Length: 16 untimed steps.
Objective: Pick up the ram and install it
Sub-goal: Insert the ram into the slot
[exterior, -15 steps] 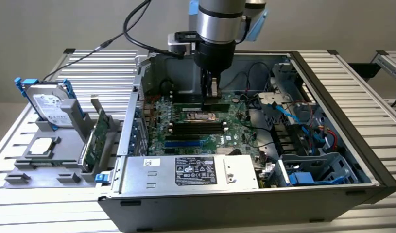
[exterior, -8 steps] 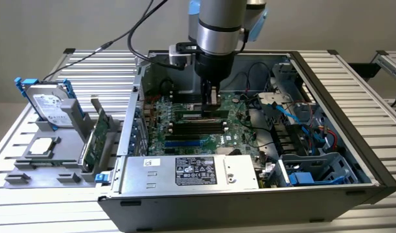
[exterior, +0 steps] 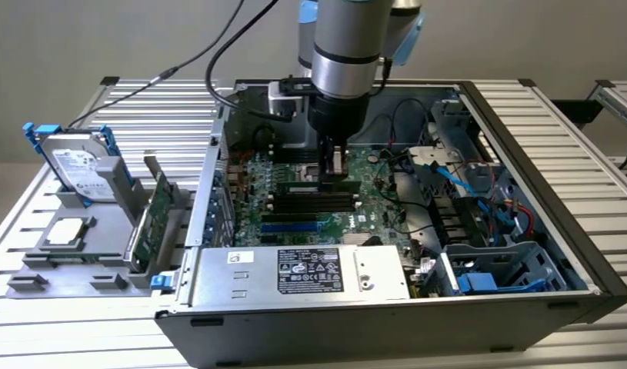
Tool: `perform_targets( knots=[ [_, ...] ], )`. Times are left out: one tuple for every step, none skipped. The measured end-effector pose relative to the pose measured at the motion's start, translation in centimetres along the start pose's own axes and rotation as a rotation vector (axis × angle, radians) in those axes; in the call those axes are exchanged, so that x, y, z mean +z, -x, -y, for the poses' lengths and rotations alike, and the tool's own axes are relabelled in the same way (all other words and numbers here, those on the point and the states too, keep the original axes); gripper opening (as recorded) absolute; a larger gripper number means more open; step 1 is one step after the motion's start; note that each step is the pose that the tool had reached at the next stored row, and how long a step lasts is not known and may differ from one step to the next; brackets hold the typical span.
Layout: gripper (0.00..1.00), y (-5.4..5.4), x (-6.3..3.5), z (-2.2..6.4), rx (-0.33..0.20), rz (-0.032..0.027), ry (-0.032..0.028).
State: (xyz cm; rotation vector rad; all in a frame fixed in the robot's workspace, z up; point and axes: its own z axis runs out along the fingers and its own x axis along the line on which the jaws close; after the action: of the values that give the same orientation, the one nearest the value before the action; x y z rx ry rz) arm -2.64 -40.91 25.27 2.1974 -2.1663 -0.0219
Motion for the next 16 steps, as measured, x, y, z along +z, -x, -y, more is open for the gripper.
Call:
perform_targets(
  knots=[
    [0.14, 0.0, 0.18, 0.01, 0.0, 0.0001, 0.0013],
    [0.14, 0.0, 0.36, 0.03, 0.0, 0.0001, 0.0028],
    [0.14, 0.0, 0.53, 0.04, 0.0, 0.0001, 0.0047],
    [0.14, 0.0, 0.68, 0.05, -0.001, 0.0002, 0.0071],
    [0.14, 0.0, 0.82, 0.07, -0.001, 0.0002, 0.01],
    [0.14, 0.0, 0.94, 0.08, -0.001, 0.0002, 0.012],
    [0.14, 0.0, 1.04, 0.09, -0.001, 0.0003, 0.0145],
    [0.14, 0.0, 1.04, 0.08, -0.001, 0.0001, 0.0167],
    [0.14, 0.0, 1.04, 0.08, -0.001, 0.0, 0.0169],
    [0.14, 0.0, 1.04, 0.08, -0.001, 0.0, 0.0169],
    [0.14, 0.0, 1.1, 0.09, -0.001, 0.0004, 0.0168],
    [0.14, 0.1, 1.26, 0.1, -0.001, 0.0003, 0.0168],
    [0.14, 0.1, 1.43, 0.11, -0.002, 0.0003, 0.0168],
    [0.14, 0.1, 1.61, 0.12, -0.003, 0.0001, 0.0168],
    [0.14, 0.1, 1.79, 0.13, -0.003, 0.0002, 0.0168],
    [0.14, 0.1, 1.91, 0.14, -0.003, 0.0003, 0.0167]
  ],
)
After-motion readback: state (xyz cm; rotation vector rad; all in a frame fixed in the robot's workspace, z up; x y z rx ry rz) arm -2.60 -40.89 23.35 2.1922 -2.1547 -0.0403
